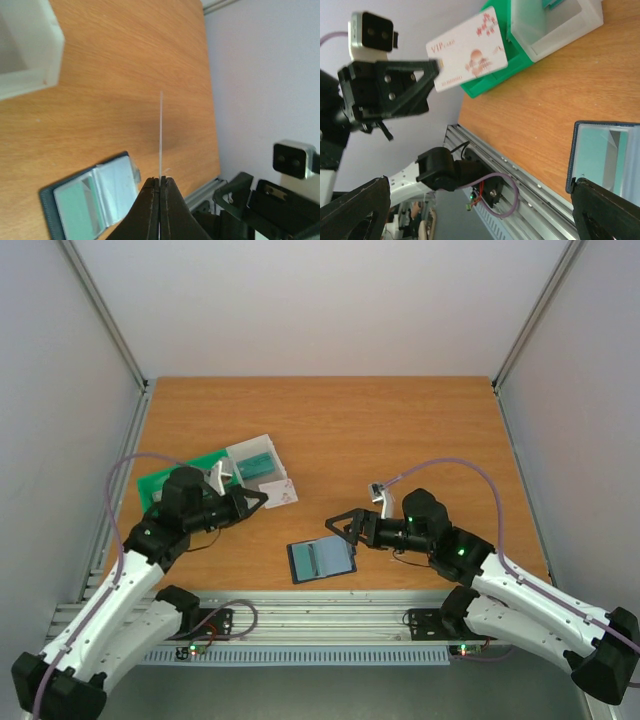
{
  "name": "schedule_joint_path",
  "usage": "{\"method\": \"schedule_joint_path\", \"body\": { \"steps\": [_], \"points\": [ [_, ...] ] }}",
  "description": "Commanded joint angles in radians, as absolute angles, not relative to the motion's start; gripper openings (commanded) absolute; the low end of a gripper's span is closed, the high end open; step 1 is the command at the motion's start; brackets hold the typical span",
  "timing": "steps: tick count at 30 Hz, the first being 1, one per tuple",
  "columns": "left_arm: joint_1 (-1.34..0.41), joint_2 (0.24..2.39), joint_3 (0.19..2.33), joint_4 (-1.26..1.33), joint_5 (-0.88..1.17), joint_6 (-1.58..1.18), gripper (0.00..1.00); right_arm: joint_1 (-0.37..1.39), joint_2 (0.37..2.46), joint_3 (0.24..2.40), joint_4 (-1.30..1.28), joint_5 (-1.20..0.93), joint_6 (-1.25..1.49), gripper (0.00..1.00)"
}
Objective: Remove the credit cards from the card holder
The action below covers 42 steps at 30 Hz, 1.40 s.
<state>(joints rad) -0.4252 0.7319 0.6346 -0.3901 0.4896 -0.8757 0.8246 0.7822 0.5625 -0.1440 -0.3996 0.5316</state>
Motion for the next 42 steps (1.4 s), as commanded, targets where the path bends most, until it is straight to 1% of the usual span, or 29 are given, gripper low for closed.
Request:
{"method": "schedule_joint_path", "body": {
  "steps": [1,11,20,24,28,42],
  "points": [
    [-0.297,0.804,0.716,-0.5,0.624,-0.726,0.01,0.828,0.77,0.592,-0.212,-0.418,0.469,0.98],
    [0.079,0.988,0.808,-0.636,0.796,-0.534,0.0,0.828,0.776,0.629,-0.287,-0.414,0.399,0.98],
    [0.279,1.147,0.897,-0.789,0.777,-0.37,0.0,0.828,0.784,0.644,-0.335,-0.399,0.37,0.98],
    [0.328,1.19,0.933,-0.816,0.718,-0.335,0.0,0.828,0.798,0.656,-0.342,-0.398,0.358,0.99],
    [0.339,1.224,0.953,-0.816,0.663,-0.337,0.0,0.828,0.81,0.665,-0.349,-0.396,0.35,0.98],
    [0.339,1.377,1.031,-0.818,0.622,-0.311,0.0,0.827,0.821,0.685,-0.367,-0.376,0.339,0.99]
  ]
}}
